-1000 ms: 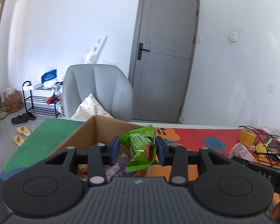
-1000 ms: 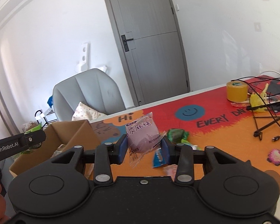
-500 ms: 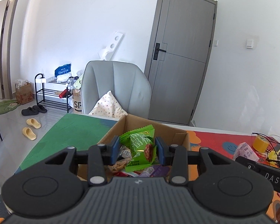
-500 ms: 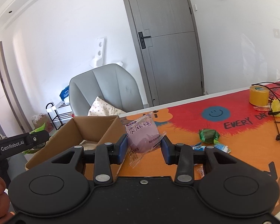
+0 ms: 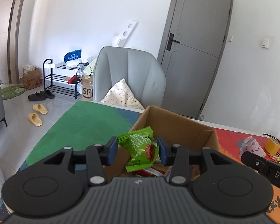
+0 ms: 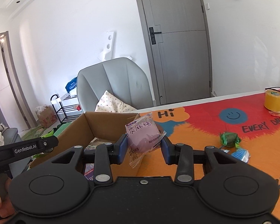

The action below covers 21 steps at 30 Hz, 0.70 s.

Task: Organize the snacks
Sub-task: 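Carry both held cakes over the cardboard box, then open left gripper to drop green cake while right gripper lowers pink cake into box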

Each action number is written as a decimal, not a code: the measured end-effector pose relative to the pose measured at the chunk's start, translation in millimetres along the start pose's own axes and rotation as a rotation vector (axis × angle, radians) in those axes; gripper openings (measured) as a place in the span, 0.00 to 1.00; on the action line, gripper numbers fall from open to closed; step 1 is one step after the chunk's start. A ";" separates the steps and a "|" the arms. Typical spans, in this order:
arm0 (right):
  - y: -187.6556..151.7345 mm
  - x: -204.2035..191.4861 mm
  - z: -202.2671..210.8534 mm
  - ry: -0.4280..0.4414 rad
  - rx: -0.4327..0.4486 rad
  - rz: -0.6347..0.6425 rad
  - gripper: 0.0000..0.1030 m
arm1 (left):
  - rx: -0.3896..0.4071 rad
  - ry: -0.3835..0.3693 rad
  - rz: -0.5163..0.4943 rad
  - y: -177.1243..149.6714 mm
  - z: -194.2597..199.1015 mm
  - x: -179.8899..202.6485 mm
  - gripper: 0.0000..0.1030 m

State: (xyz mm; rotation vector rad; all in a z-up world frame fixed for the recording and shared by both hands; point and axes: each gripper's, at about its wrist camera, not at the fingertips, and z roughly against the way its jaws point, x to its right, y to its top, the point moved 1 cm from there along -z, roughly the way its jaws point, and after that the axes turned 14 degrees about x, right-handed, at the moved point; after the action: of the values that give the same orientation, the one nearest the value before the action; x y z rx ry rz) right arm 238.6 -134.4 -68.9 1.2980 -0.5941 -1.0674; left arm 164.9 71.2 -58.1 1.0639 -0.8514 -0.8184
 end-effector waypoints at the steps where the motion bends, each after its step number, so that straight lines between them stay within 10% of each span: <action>1: 0.4 -2.9 -1.6 0.004 -0.002 0.003 0.38 | -0.002 0.003 0.006 0.7 1.0 -2.5 0.44; 21: 0.5 -59.4 -29.2 0.103 -0.050 0.046 0.38 | 0.015 0.058 0.056 11.4 6.1 -48.0 0.56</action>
State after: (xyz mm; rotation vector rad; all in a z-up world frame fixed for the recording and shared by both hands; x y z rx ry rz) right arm 238.1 -68.6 -63.0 1.2822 -0.5141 -0.9660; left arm 140.2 114.2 -54.6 1.0676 -0.8362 -0.7317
